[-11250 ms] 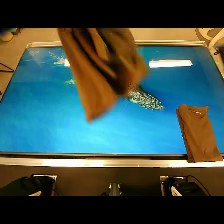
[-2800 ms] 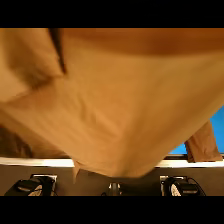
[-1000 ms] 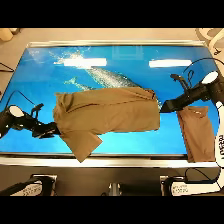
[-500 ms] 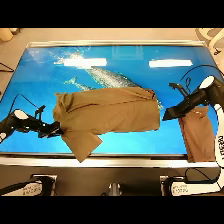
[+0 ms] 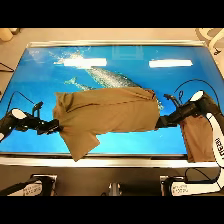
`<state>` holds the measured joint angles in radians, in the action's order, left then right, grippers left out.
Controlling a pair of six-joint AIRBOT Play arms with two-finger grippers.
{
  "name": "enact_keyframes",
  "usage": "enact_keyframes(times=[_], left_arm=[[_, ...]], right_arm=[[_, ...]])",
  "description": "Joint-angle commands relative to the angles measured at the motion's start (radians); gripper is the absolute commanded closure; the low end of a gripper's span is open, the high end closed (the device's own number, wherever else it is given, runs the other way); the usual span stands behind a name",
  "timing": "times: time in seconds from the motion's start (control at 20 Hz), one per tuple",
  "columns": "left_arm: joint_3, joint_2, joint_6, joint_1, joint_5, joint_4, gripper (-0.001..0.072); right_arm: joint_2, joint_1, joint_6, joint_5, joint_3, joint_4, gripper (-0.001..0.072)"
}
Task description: Fold the shirts.
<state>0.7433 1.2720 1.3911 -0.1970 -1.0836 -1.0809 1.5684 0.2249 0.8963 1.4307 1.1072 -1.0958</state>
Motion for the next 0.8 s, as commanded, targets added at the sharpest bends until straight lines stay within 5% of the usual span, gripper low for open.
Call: enact_keyframes(times=[0.0, 0.15, 0.25, 0.3, 0.5, 0.75], left_arm=[[0.002, -0.023, -0.004, 0.0, 0.0, 0.001, 0.0682], [0.003, -0.029, -0.004, -0.001, -0.01, 0.002, 0.0682], [0.011, -0.037, -0.005, -0.001, -0.031, 0.001, 0.0681], [0.021, -0.045, -0.005, -0.001, -0.034, 0.001, 0.0682], [0.196, -0.208, -0.004, 0.001, 0.012, 0.001, 0.0684], [0.808, -0.5, 0.007, -0.001, 0.237, 0.002, 0.0683]], right_arm=[[0.002, -0.042, 0.01, -0.102, -0.05, 0.045, 0.0142], [0.002, -0.119, 0.102, -0.185, -0.051, -0.04, 0.0195], [0.0, -0.137, 0.142, -0.192, -0.051, -0.087, 0.0614], [-0.003, -0.137, 0.138, -0.18, -0.05, -0.086, 0.0688], [-0.14, -0.135, 0.048, -0.121, 0.06, -0.134, 0.069], [-0.542, -0.135, 0.048, -0.363, 0.517, -0.3, 0.069]])
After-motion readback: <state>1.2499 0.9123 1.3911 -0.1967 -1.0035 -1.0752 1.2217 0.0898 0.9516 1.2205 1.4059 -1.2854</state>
